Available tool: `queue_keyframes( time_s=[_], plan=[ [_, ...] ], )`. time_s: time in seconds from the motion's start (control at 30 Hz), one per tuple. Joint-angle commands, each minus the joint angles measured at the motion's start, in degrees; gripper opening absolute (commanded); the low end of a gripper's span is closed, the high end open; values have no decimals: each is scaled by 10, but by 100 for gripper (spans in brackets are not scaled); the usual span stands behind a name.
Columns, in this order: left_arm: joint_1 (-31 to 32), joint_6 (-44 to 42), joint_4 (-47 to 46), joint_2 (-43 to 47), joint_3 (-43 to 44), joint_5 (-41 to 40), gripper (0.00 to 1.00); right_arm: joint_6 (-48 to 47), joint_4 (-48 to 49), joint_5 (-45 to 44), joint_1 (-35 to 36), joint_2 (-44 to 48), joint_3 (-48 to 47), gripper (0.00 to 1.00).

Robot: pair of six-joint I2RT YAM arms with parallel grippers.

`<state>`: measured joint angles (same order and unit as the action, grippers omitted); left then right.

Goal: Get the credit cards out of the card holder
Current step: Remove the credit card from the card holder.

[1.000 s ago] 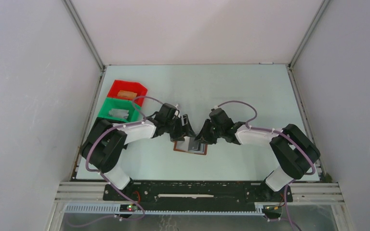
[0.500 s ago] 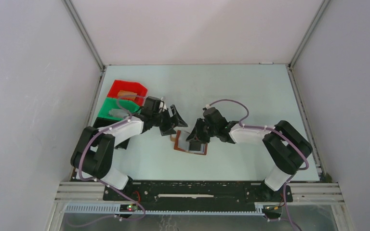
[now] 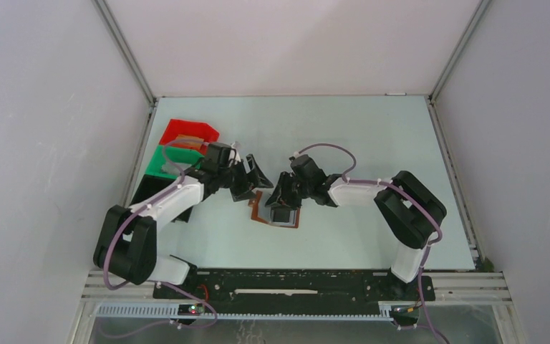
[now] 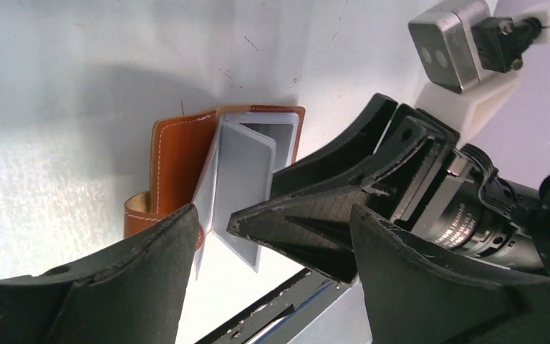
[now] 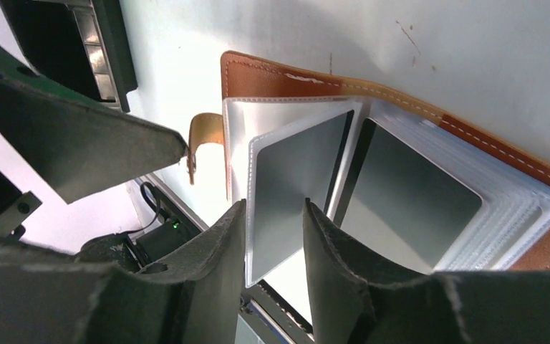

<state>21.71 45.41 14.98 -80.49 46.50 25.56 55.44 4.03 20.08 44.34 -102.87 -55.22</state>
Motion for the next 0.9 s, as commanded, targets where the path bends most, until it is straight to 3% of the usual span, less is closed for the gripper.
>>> queue_keyframes(
  time_s=[0.0, 0.37, 0.5, 0.63, 0.87],
  plan=[
    [-4, -13, 13, 35, 29, -13, 83, -12, 5, 13, 0, -15, -34, 45],
    [-16, -27, 39, 45, 41, -17, 100, -25, -11, 28, 7, -40, -89, 52],
    [-18, -29, 43, 58, 39, -19, 88, -38, -37, 8, 4, -29, -83, 49],
    [-16, -38, 49, 65, 38, -25, 86, -41, -31, -16, -14, 14, -26, 43],
    [6, -49, 53, 59, 49, -30, 75, -32, -12, -15, -33, 37, 32, 42]
  ],
)
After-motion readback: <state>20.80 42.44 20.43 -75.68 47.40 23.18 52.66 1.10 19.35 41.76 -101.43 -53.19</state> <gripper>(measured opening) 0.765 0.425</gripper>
